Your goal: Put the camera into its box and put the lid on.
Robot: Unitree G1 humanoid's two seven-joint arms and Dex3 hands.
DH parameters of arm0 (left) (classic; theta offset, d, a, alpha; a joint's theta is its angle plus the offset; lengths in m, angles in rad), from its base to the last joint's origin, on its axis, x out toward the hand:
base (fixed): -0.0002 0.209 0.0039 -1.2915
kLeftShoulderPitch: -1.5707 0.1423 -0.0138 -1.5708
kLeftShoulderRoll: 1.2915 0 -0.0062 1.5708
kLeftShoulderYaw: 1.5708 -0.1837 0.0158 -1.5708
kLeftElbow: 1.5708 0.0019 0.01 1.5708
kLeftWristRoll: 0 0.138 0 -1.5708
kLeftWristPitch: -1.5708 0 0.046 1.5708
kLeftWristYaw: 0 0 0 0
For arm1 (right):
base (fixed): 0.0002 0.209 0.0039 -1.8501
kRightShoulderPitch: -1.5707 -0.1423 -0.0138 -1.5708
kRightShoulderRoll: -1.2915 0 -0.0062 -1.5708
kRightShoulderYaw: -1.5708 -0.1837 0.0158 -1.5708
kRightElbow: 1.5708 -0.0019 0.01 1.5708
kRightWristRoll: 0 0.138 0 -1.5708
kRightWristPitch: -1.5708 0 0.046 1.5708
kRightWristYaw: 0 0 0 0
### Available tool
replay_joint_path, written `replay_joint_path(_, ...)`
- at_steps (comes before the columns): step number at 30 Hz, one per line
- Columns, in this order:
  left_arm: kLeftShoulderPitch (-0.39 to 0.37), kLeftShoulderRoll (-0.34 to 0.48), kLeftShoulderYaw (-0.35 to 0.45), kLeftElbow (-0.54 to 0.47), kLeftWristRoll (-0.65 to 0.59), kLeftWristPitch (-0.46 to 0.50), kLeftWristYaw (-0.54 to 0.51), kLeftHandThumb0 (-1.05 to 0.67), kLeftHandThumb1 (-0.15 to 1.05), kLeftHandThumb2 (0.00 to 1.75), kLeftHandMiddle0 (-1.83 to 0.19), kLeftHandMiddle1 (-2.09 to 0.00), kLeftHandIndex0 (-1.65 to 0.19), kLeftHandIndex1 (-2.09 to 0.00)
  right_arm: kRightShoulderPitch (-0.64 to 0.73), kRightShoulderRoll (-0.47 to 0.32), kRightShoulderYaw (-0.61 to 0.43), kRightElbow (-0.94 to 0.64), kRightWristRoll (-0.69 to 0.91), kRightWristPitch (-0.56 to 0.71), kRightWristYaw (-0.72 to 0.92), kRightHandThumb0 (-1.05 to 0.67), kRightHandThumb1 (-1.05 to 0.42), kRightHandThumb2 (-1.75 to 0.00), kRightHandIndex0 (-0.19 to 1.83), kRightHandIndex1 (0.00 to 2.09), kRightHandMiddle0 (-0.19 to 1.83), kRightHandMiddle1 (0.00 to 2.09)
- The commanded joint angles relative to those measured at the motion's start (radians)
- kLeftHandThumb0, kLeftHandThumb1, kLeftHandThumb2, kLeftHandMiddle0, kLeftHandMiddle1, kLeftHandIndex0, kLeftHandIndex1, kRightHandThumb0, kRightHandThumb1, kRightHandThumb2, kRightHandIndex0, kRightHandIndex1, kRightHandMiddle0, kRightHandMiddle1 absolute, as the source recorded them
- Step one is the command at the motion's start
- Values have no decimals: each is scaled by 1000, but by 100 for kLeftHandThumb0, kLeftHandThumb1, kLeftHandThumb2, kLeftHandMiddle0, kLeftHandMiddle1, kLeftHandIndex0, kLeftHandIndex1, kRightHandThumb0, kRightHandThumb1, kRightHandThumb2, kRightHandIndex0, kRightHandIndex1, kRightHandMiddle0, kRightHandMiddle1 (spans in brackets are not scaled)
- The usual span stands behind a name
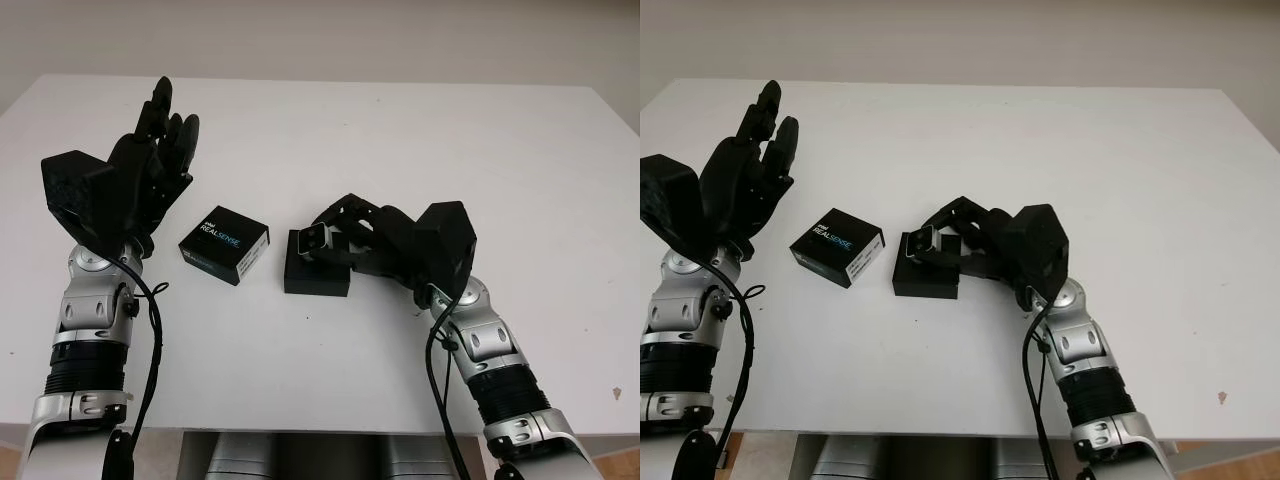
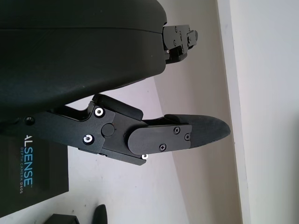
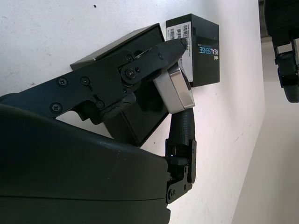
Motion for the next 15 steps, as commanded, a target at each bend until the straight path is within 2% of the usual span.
replay_joint_path(1,6,6,5,-5,1,-10,1,-69,105,46,11,-6,12,-6,10,-10,-4,-18,-1,5,-1,-42,-92,-5,13,5,27,171)
replay_joint_path(15,4,1,3,-9,0,-12,5,-69,105,46,11,-5,12,-6,6,-3,18,40,-23,-39,4,-44,-92,-5,14,6,27,170)
